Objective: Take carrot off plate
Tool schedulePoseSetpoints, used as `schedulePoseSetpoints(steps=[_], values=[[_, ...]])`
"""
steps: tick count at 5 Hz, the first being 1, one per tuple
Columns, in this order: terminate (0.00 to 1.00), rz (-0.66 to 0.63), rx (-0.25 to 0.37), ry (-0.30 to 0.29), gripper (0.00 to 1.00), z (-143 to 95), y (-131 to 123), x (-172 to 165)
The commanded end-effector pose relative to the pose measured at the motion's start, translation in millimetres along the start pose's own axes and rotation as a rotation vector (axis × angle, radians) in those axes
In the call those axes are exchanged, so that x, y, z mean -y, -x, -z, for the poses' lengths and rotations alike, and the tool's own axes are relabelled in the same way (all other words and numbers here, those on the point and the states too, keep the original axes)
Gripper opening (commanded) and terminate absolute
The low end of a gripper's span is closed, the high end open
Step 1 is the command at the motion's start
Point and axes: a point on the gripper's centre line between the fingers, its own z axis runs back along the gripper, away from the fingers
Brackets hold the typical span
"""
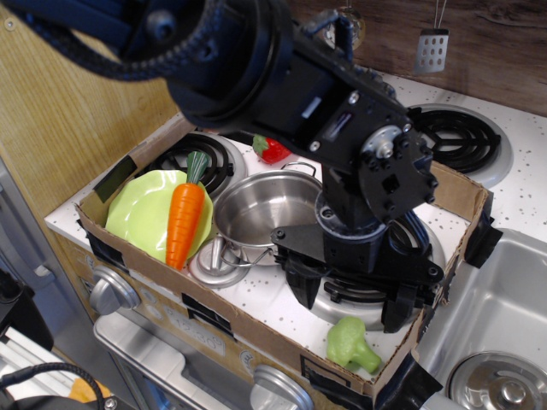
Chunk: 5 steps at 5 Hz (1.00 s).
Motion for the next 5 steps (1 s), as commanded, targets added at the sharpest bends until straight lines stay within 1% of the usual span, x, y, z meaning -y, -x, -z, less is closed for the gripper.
schedulePoseSetpoints(steps=[1, 2, 3, 4, 5], values=[[0.0, 0.0, 0.0, 0.0, 1.0, 0.0, 0.0, 0.0], [0.0, -0.064, 0.033, -0.056, 1.0, -14.0, -8.3, -6.9], [0.0, -0.087, 0.046, -0.059, 1.0, -28.8, -22.1, -20.0], [0.0, -0.196, 0.079, -0.063, 1.0, -31.6, -30.6, -45.5], [0.0, -0.275, 0.082, -0.09, 1.0, -33.0, -45.6, -74.6]])
